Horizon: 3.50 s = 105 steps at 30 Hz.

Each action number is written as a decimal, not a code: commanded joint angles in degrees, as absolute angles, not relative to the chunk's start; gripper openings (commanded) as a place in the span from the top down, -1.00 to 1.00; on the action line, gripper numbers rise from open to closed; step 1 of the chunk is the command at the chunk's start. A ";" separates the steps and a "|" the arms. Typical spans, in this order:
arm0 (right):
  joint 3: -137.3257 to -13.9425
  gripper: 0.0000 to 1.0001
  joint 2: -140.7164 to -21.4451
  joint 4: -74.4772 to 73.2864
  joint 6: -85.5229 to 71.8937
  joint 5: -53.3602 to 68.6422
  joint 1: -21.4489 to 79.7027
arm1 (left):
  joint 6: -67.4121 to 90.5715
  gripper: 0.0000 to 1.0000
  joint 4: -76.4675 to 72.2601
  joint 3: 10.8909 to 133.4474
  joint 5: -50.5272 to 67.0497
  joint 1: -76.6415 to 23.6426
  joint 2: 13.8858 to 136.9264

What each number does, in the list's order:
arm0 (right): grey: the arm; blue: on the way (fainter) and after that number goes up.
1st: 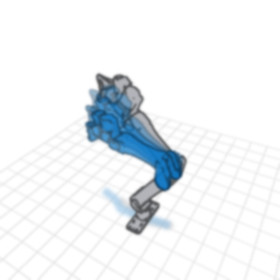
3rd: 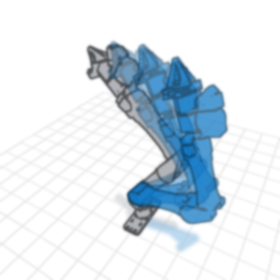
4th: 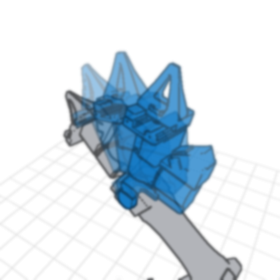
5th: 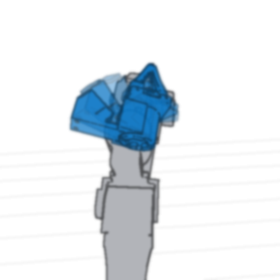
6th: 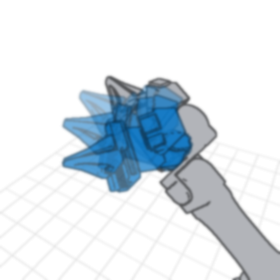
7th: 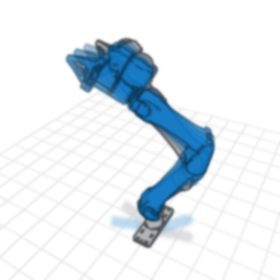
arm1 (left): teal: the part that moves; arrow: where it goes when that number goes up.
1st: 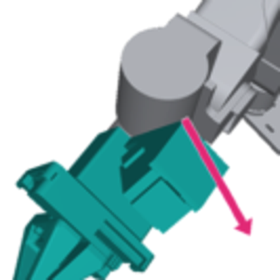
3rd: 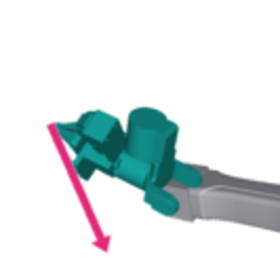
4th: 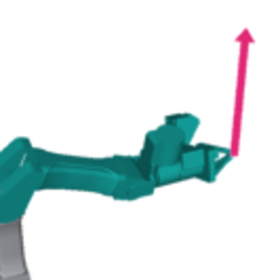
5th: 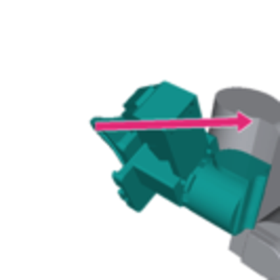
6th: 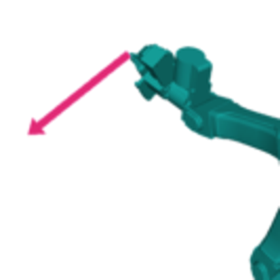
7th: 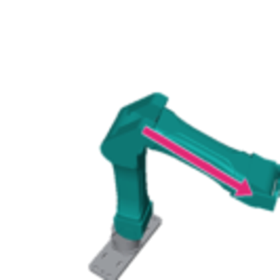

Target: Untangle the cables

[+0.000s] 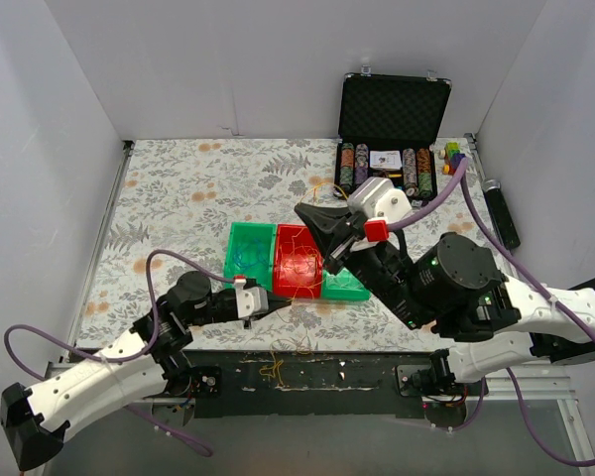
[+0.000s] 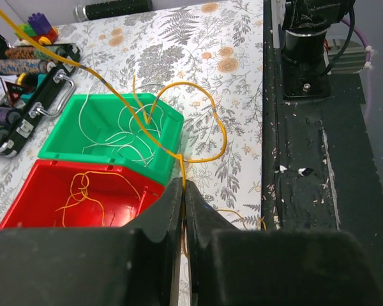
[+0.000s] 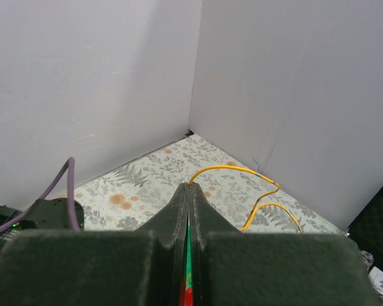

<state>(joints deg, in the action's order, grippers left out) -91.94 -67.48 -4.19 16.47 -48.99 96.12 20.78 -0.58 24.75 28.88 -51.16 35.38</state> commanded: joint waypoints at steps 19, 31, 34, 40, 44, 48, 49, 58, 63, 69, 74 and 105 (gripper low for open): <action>-98.26 0.97 -64.08 22.40 50.79 -59.50 96.33 | -13.53 1.00 26.27 17.23 28.22 -51.15 20.31; -96.07 0.97 -68.73 18.11 46.06 -59.24 95.98 | -5.72 1.00 14.61 23.72 25.32 -51.24 20.74; -94.84 0.97 -69.78 17.06 44.39 -59.15 95.36 | -5.54 1.00 11.35 28.90 24.70 -51.15 22.49; -91.67 0.97 -70.49 15.38 39.47 -57.57 93.17 | -8.60 1.00 14.58 39.89 27.15 -51.15 25.57; -89.74 0.97 -70.93 13.45 34.90 -55.20 90.89 | -11.86 1.00 20.03 47.00 28.74 -51.15 26.80; -87.19 0.97 -71.45 12.04 29.89 -52.04 87.81 | -13.71 1.00 24.07 52.02 29.00 -51.24 27.51; -86.06 0.97 -71.63 12.22 29.19 -51.42 86.85 | -14.23 1.00 25.30 53.08 28.92 -51.15 27.60; -81.57 0.97 -74.00 10.99 19.61 -43.69 78.93 | -16.87 1.00 31.64 57.74 29.79 -49.84 27.07; -80.33 0.97 -75.23 10.11 17.05 -41.66 75.50 | -18.02 1.00 32.96 59.67 30.41 -49.13 27.16; -78.84 0.97 -75.59 9.58 14.94 -39.99 73.13 | -19.34 1.00 33.22 60.82 30.59 -48.78 27.33; -77.26 0.97 -75.85 9.41 13.36 -38.76 70.93 | -19.42 1.00 33.05 61.70 31.81 -48.17 27.60; -67.24 0.97 -68.55 7.74 7.30 -39.47 66.62 | -20.13 1.00 29.71 61.61 33.22 -46.49 28.74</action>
